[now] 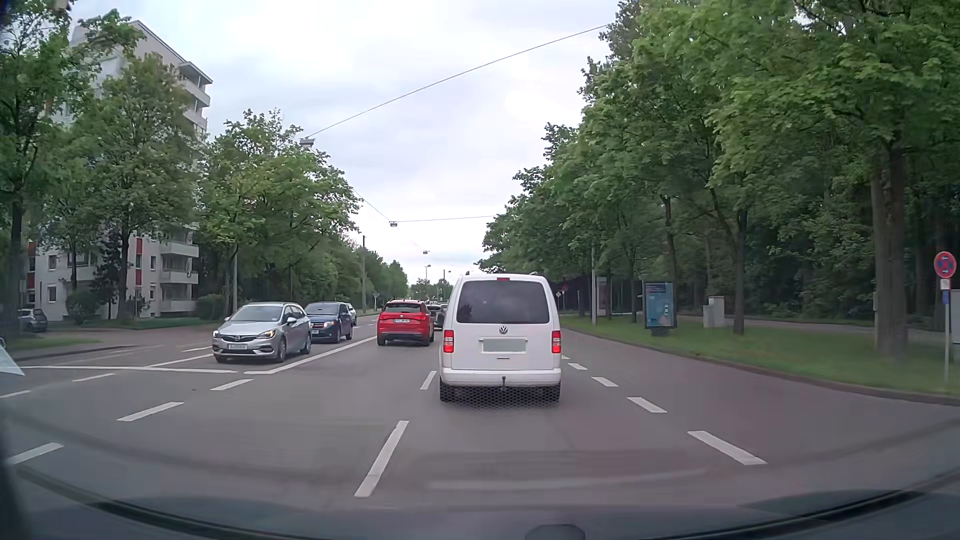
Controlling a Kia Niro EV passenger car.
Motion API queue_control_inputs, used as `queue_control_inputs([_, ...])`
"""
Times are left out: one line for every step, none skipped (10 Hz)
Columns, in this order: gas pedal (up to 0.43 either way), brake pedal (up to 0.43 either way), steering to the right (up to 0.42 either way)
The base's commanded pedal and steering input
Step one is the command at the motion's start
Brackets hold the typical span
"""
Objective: Follow the waypoints while adhering to traffic rules and regulations
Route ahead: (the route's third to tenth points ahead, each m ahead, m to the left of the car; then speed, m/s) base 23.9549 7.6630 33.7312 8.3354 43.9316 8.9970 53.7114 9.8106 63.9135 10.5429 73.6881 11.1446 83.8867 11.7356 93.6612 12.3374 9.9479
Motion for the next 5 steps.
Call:
queue_control_inputs([0.15,0.0,-0.007])
queue_control_inputs([0.138,0.0,-0.006])
queue_control_inputs([0.138,0.0,-0.005])
queue_control_inputs([0.138,0.0,-0.005])
queue_control_inputs([0.138,0.0,-0.006])
